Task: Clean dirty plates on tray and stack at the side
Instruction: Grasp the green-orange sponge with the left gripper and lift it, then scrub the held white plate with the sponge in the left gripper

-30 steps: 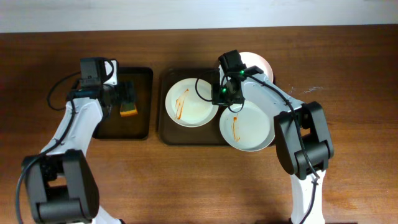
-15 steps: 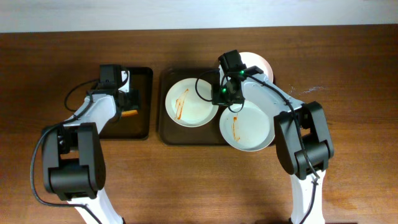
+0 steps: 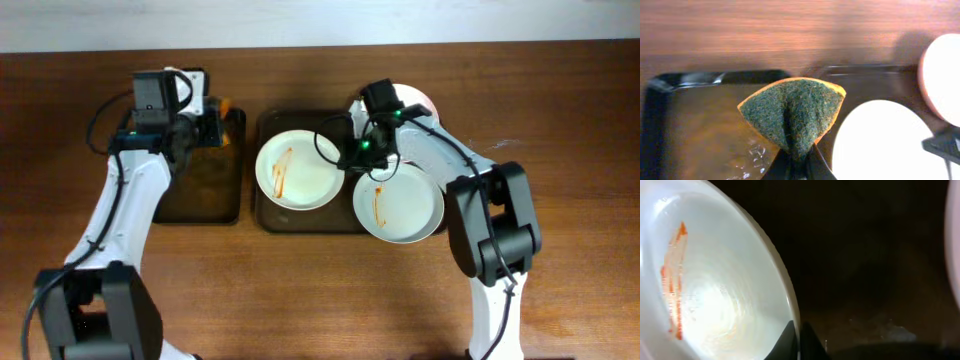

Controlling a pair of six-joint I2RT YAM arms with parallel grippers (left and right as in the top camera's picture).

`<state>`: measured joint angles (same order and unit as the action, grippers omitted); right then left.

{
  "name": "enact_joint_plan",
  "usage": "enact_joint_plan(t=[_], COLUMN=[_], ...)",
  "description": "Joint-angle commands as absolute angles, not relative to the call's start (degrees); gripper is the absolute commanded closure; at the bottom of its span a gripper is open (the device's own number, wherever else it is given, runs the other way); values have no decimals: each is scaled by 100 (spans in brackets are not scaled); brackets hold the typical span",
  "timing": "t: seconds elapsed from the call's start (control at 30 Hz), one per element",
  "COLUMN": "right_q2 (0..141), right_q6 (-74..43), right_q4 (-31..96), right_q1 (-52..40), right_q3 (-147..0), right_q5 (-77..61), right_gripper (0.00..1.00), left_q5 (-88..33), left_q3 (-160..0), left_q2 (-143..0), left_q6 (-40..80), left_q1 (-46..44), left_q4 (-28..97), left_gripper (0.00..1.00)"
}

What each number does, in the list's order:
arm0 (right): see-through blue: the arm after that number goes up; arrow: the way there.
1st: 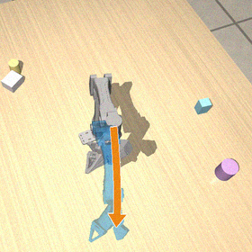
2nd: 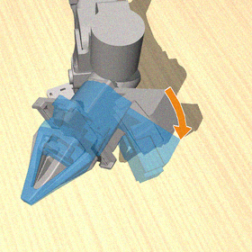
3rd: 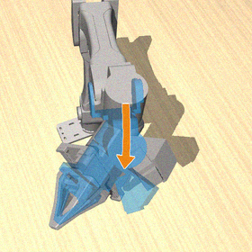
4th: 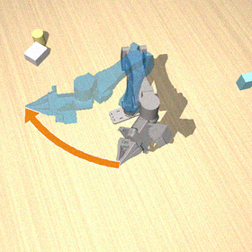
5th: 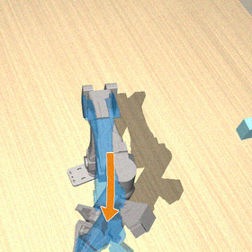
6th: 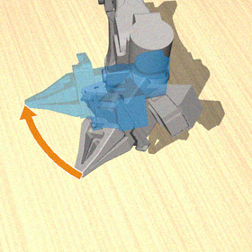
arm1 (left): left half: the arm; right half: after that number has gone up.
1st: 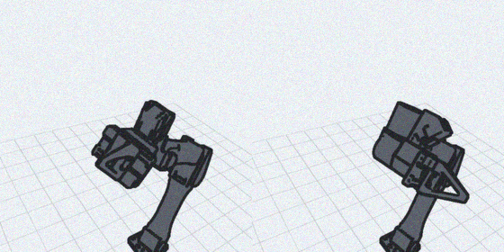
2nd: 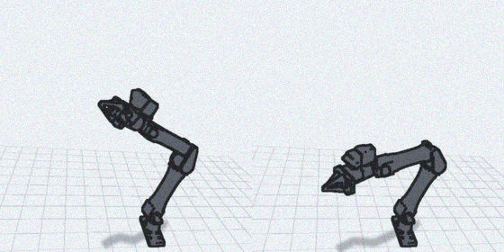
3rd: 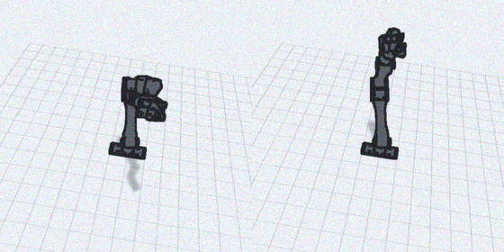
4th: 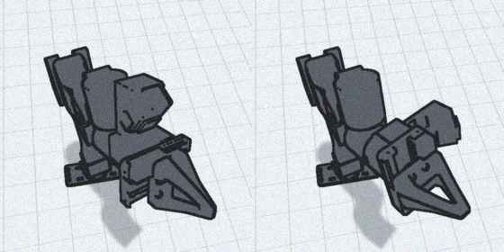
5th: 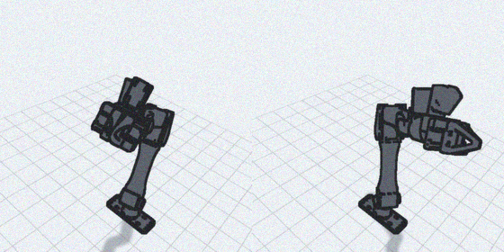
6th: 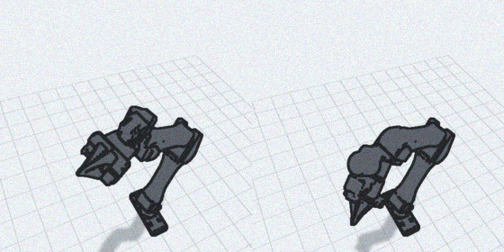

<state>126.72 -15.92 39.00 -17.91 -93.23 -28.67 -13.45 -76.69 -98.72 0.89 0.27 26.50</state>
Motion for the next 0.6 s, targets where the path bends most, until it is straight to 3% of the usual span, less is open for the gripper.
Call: enact_joint_plan(t=[0.0,0.27,0.57], right_q2=[12728,12728,12728], right_q6=[-1372,-1396,-1398], right_q4=[3916,4047,4025], right_q1=[-1706,-1675,-1675], right_q3=[-9456,-9456,-9456], right_q5=[-3516,-2928,-2928], right_gripper=[95,96,95], left_q5=[-1675,-1297,-1264], left_q3=[-7697,-7697,-7686], left_q2=[-9942,-10921,-11618], left_q6=[34,93,346], left_q1=[-523,-1376,-1588], left_q4=[2628,2650,2923], left_gripper=[100,100,100])
